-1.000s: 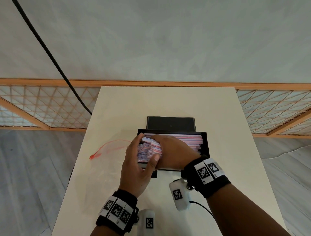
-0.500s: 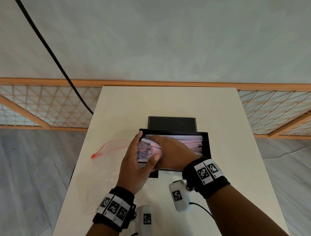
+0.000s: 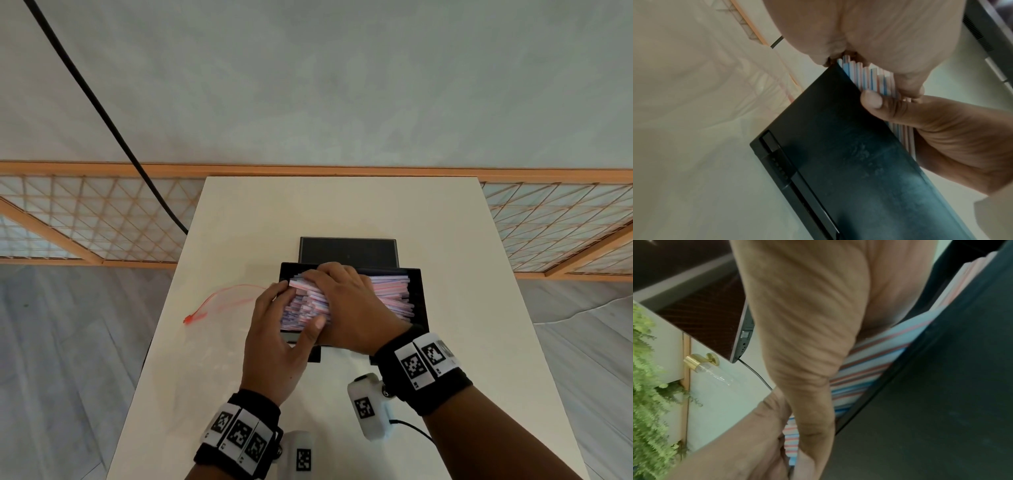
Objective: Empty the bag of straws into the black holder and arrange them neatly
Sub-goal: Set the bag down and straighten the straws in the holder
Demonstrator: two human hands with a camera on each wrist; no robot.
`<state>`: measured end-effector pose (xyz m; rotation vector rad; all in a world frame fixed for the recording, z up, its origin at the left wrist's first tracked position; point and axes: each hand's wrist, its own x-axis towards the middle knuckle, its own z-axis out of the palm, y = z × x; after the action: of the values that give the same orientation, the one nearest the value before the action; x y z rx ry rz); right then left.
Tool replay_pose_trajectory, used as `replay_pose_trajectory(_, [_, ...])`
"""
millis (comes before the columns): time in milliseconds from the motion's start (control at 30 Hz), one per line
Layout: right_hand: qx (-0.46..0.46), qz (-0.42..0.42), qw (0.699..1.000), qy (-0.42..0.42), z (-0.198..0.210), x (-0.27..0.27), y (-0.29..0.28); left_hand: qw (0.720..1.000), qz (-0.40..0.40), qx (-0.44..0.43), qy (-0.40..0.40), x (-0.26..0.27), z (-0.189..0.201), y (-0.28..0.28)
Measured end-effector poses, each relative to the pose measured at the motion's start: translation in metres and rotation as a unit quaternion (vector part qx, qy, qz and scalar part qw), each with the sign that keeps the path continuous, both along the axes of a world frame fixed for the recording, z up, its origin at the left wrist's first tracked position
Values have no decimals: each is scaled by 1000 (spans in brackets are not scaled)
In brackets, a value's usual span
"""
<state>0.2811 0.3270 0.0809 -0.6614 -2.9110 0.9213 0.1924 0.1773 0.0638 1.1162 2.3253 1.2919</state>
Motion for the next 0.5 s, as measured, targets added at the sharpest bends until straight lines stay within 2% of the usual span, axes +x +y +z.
replay_pose_trajectory(200, [17,-38,999,-1,4,9,-4,999,10,11,-37,-1,4,0])
replay_pose_trajectory(333, [-29,-25,999,-17,2,11,-6,999,14,16,-34,2,5,4])
replay_pose_trajectory(500, [-91,-16,996,2,1,6,-5,1000,7,19,-22,4,4,7])
